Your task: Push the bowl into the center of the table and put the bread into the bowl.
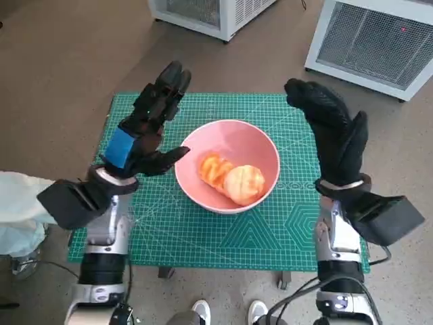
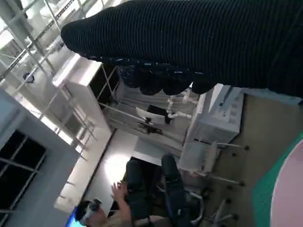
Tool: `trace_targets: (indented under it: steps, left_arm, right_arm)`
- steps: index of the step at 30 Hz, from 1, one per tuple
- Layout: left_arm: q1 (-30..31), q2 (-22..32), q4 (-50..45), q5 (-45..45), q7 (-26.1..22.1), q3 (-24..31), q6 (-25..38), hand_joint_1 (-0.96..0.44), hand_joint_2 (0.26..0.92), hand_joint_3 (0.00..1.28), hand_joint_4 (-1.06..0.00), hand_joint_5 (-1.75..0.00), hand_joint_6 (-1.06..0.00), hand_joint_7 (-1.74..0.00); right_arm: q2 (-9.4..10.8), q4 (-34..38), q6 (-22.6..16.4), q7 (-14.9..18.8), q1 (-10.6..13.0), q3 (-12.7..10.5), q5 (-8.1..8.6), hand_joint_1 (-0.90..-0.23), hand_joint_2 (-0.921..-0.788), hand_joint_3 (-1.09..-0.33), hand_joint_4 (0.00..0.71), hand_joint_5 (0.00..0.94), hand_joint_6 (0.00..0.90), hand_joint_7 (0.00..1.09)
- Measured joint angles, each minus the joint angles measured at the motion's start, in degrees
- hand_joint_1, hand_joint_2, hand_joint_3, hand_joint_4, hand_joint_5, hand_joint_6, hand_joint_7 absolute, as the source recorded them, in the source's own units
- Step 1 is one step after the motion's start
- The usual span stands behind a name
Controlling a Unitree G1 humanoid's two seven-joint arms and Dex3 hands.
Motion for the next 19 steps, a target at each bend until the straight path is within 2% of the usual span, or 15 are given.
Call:
trace_targets:
  steps: [19]
  left_arm:
    - [3.6, -1.4, -5.0, 4.2, 6.1, -1.2, -0.4, -0.70, 0.921, 0.32, -0.08, 0.00, -0.13, -0.09]
  right_arm:
    - [-0.2, -1.0, -0.1, -0.7, 0.0, 0.7, -0.37, -0.724, -0.921, -0.769, 0.225, 0.000, 0.112, 0.49]
